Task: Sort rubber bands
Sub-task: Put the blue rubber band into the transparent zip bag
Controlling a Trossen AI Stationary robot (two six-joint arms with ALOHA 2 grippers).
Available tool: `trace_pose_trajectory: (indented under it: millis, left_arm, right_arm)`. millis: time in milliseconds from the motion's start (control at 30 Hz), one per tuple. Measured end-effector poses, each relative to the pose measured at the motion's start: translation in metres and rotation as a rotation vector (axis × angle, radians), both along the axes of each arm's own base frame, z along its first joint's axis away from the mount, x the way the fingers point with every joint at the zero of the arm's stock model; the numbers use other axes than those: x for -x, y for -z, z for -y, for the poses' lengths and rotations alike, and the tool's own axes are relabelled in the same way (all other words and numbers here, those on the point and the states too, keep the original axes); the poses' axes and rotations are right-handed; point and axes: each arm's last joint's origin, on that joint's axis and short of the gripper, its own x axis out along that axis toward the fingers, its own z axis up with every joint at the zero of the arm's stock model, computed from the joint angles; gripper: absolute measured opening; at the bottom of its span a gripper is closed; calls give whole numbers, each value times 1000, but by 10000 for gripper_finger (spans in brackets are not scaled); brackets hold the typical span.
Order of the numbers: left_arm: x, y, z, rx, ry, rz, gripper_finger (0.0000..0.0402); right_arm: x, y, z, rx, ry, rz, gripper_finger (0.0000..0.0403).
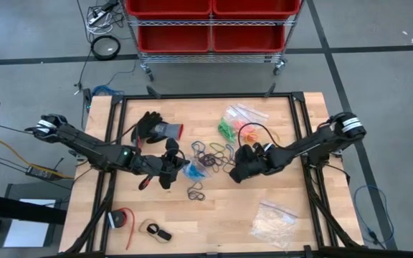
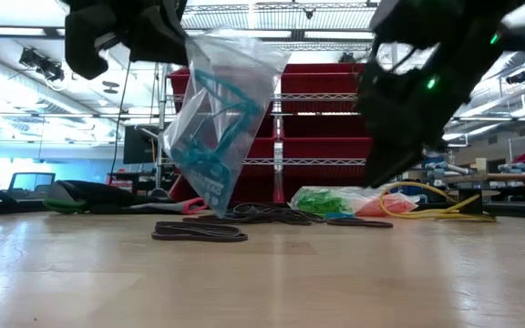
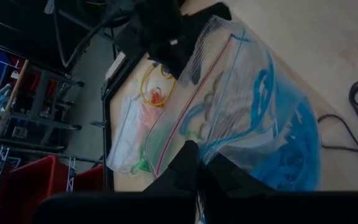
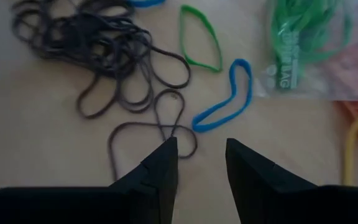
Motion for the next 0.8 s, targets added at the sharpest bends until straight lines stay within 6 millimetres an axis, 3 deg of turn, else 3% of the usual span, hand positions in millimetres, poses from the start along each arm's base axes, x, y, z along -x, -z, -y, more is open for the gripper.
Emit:
trace_pose_trajectory:
  millis: [300, 600, 667, 800]
  left_arm:
    - [10, 29, -3, -24, 0, -70, 12]
    - [9, 29, -3, -15, 0, -45, 12]
    - [9, 28, -3, -14, 0, -40, 12]
    - [8, 28, -3, -11, -2, -31, 12]
  right_arm:
    - [-24, 22, 25, -27, 5, 42, 122]
    - [-30, 46, 45, -39, 66, -26, 115]
    - [-30, 50, 47, -47, 66, -38, 96]
    - [-31, 49, 46, -40, 34, -41, 17]
